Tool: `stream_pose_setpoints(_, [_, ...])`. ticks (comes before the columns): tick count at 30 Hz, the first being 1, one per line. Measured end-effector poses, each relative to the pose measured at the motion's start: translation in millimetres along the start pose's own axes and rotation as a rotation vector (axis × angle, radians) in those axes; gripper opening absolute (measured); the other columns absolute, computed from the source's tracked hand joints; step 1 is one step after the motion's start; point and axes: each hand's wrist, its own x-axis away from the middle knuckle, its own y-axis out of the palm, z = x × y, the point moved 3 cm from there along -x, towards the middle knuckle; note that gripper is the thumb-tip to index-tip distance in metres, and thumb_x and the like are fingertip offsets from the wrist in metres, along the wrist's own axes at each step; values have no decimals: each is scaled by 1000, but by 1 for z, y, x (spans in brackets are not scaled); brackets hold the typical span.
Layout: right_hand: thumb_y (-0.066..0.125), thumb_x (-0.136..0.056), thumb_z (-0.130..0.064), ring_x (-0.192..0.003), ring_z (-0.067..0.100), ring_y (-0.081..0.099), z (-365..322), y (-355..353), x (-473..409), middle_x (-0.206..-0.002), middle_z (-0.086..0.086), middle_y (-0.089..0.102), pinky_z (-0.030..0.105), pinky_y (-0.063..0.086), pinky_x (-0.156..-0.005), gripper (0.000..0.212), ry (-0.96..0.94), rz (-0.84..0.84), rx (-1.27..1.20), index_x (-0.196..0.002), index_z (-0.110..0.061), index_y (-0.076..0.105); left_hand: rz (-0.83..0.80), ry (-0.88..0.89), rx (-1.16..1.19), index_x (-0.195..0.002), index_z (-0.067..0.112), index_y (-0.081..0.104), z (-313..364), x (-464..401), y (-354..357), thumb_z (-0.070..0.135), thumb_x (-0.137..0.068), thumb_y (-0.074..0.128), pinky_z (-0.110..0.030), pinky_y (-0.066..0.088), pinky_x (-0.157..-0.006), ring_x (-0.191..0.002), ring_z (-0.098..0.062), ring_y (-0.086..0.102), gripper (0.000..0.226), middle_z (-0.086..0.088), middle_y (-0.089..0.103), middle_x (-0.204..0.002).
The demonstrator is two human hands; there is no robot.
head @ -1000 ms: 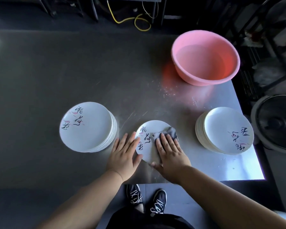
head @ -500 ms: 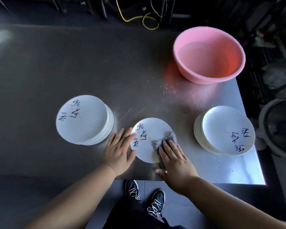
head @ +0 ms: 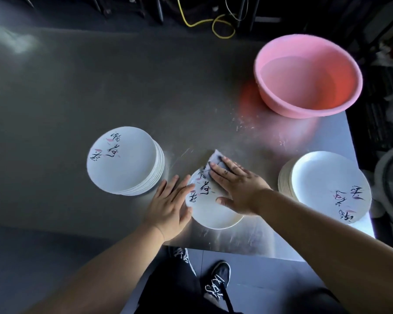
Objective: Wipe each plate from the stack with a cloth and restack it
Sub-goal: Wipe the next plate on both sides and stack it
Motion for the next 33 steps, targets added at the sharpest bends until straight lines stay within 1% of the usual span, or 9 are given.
stream_pose_setpoints(4, [11, -86, -78, -157, 18, -29, -11, 24, 46, -168, -17, -31, 45, 21, -129, 98, 241, -12, -199, -167, -28, -12, 15, 11, -4, -153, 22, 48, -1, 0, 2, 42, -95, 54, -57, 26, -124, -157, -28, 28, 62, 5, 33, -169])
stream_pose_setpoints(7, [5, -82, -82, -158, 19, -27, -10, 18, 35, -170, -18, -28, 46, 23, -127, 100, 242, 10, -220, -167, -30, -12, 22, 13, -5, -152, 22, 50, -1, -1, 3, 43, -94, 55, -57, 27, -123, -157, -29, 29, 61, 4, 35, -168])
stream_pose_setpoints(12, [-1, -85, -82, -157, 20, -30, -12, 3, 5, -172, -14, -25, 41, 3, -129, 99, 205, 70, -199, -168, -28, -10, 38, 9, 0, -153, 21, 49, -1, 0, 1, 47, -97, 54, -55, 24, -125, -157, -29, 28, 62, 3, 32, -169])
stream_pose_setpoints(17, [7, -93, -76, -161, 27, -18, -56, 47, 68, -174, -10, -20, 46, 17, -131, 96, 464, 124, -465, -169, -18, -2, 80, 16, -18, -151, 23, 51, 2, 0, 2, 50, -96, 54, -54, 24, -126, -154, -30, 34, 62, 5, 33, -168])
stream_pose_setpoints(20, [8, -91, -78, -162, 32, -10, -68, 54, 79, -176, -6, -12, 45, 19, -130, 99, 465, 78, -487, -169, -16, 3, 104, 24, -12, -149, 23, 54, 1, 0, 3, 50, -95, 55, -54, 27, -124, -153, -31, 37, 60, 4, 36, -167])
stream_pose_setpoints(24, [20, -95, -73, -162, 23, -8, -23, 33, 45, -172, -20, -17, 51, 35, -122, 88, 446, 160, -469, -168, -27, 2, 108, 19, -19, -146, 22, 55, 1, 0, 4, 51, -97, 55, -56, 30, -122, -152, -31, 37, 58, 2, 37, -167])
stream_pose_setpoints(26, [28, -100, -67, -161, 18, -15, -14, 29, 38, -170, -23, -23, 51, 34, -123, 84, 430, 151, -479, -168, -29, -1, 101, 17, -35, -147, 23, 54, 1, -1, 5, 54, -97, 53, -56, 29, -122, -153, -31, 37, 58, 2, 36, -168])
stream_pose_setpoints(30, [11, -96, -74, -161, 26, -19, -58, 42, 65, -173, -10, -24, 45, 11, -132, 92, 523, 125, -521, -168, -18, -6, 59, 7, -63, -148, 26, 50, 0, -1, 6, 58, -96, 49, -54, 24, -125, -153, -30, 36, 61, 1, 34, -169])
stream_pose_setpoints(33, [22, -104, -70, -159, 27, -24, -96, 48, 85, -173, -5, -24, 42, 0, -132, 89, 546, 68, -585, -167, -17, -10, 49, -1, -59, -149, 27, 48, -1, 0, 7, 60, -96, 47, -53, 23, -125, -154, -30, 35, 62, 2, 33, -169])
